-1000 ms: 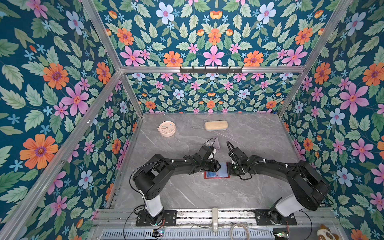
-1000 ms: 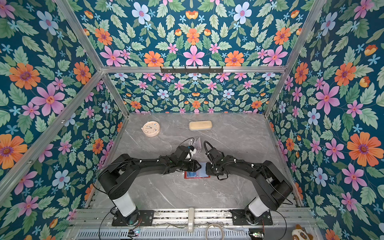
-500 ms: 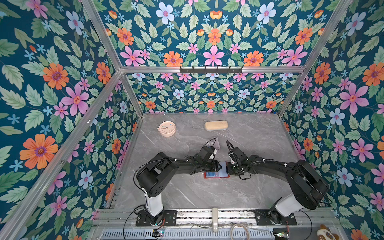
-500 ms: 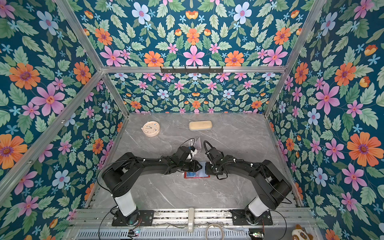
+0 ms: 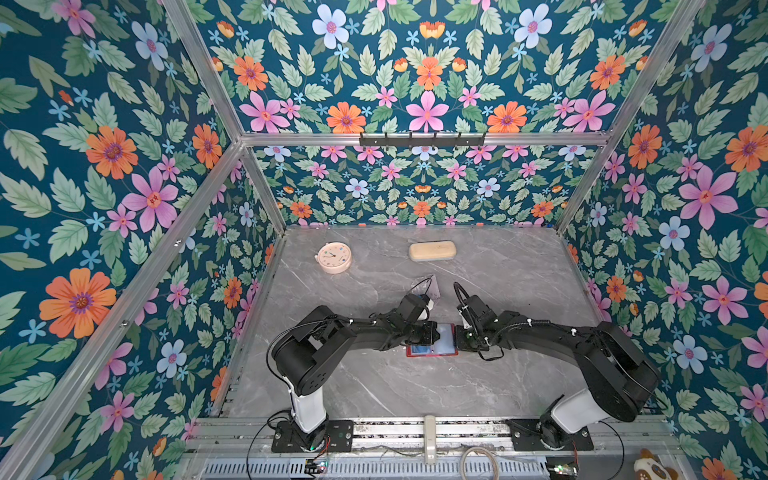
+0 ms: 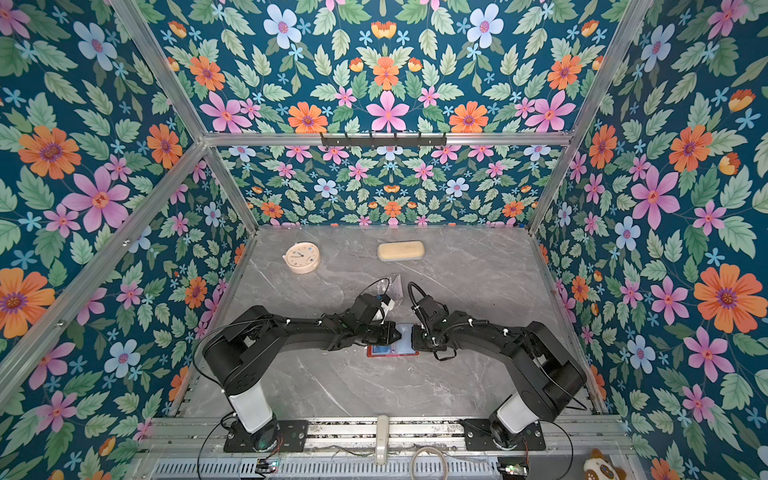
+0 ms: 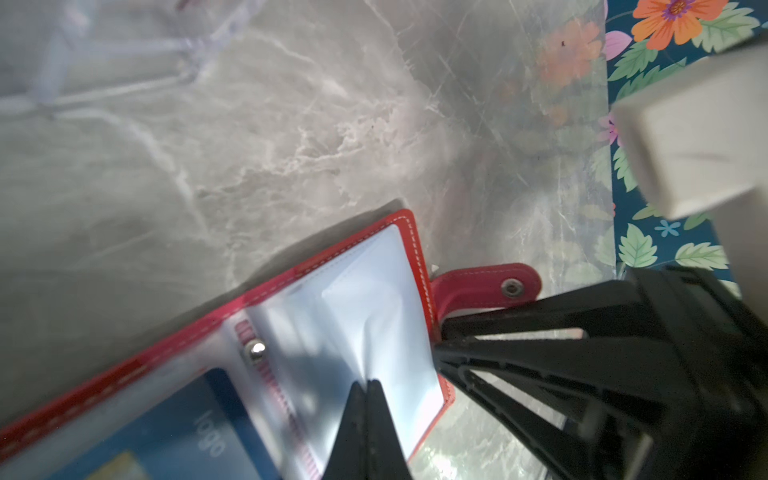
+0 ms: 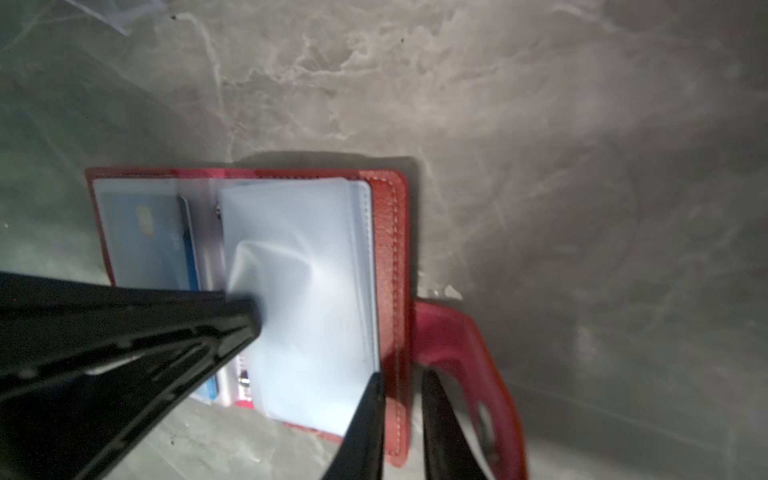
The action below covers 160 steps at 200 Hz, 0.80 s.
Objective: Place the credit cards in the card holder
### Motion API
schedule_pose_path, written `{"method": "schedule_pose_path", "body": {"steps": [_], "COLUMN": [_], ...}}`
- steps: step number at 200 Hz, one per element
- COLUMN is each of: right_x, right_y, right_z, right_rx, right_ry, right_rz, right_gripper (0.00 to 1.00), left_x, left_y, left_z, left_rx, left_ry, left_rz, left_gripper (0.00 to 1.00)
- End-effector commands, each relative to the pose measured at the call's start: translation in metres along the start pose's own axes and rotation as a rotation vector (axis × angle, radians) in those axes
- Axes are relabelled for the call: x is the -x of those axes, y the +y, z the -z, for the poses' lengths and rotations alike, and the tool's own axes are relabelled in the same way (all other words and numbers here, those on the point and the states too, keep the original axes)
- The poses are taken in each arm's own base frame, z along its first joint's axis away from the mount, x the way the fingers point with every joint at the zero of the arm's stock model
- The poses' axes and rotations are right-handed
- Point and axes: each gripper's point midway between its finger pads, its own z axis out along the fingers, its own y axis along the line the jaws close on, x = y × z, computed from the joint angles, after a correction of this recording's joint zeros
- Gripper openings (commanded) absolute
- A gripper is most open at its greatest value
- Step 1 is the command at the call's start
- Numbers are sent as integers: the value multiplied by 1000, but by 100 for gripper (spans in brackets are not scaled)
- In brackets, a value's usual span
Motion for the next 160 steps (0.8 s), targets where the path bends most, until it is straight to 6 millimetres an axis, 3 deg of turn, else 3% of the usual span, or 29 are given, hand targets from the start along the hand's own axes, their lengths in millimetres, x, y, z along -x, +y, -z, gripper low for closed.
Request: {"method": "schedule_pose_path", "body": {"steps": [1,61,160], "right_x": [4,11,16], "right_y": [-8,9,31], "right_z": [10,14,-1], "right_rx": [-38,21,98], "right_ry": [-42,-47,3], "right_rz": [-28,-6,19], "right_gripper": [18,10,15], "left_x": [5,7,7], "left_y": [0,-2,-3], "left_z": [4,10,11], "left_rx": [13,11,1], "left_ry": [-25,-45,-51], "left_rz": [-14,-22,-28], "left_gripper": [0,0,0]}}
